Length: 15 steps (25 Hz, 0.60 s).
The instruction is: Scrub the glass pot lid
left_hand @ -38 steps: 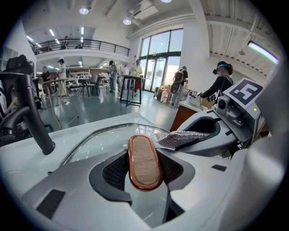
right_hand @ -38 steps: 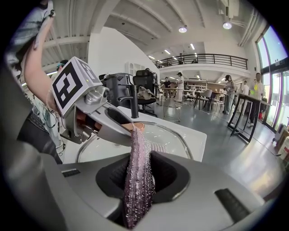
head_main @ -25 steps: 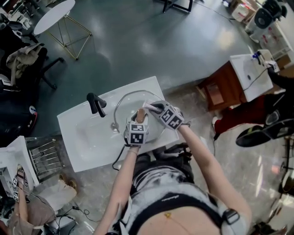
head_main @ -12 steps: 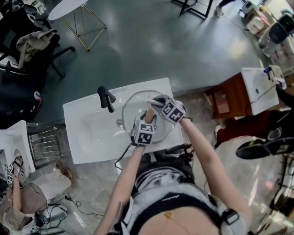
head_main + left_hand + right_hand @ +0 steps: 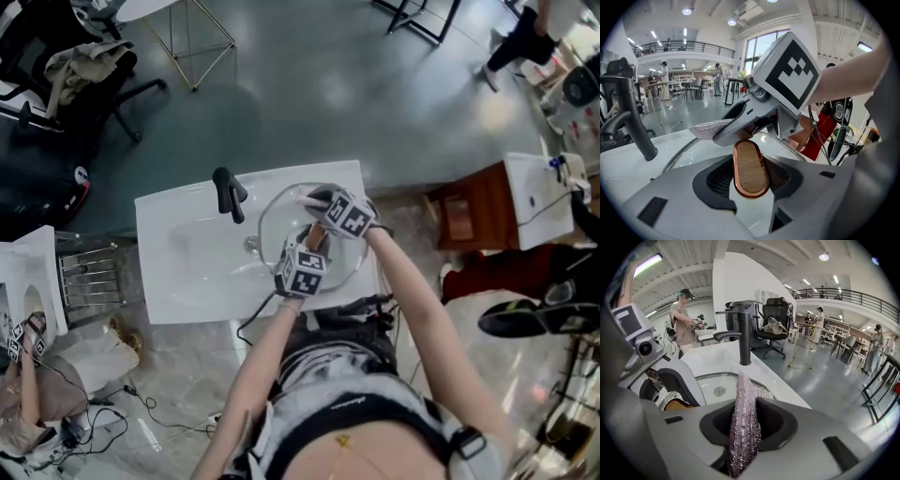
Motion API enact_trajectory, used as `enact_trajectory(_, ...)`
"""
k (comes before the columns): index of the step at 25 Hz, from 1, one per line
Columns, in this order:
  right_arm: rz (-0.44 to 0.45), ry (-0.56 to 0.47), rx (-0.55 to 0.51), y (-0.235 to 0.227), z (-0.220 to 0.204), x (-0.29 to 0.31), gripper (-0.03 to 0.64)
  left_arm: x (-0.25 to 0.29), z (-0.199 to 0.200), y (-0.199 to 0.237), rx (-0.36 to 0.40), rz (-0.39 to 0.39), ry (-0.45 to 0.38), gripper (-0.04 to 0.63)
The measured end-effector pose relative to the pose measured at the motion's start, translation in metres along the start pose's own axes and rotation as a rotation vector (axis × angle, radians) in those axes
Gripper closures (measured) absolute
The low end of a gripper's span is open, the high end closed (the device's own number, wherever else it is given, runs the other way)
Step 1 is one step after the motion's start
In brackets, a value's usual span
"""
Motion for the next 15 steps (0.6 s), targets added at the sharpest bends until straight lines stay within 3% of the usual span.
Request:
enact_trajectory(5, 0.030, 0.021, -0.042, 0.002, 0.014, 0.007, 0.520, 0.000, 0.001, -0.001, 0.003, -0.003, -0.010, 0.416)
enact_trajectory(15, 0.067, 0.055, -0.254, 0.028, 0.051, 0.030, 0.520, 0.002, 0.000, 0.000, -0.002, -0.004, 0.002, 0.416)
Point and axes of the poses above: the fingertips, and each gripper's own axes: x forward along the fingers, y to its left, z out of its top, the point moved 5 cm from there along -x, backward along the fingers, and after that the axes turned 15 degrees about y, right-handed, at the moved point
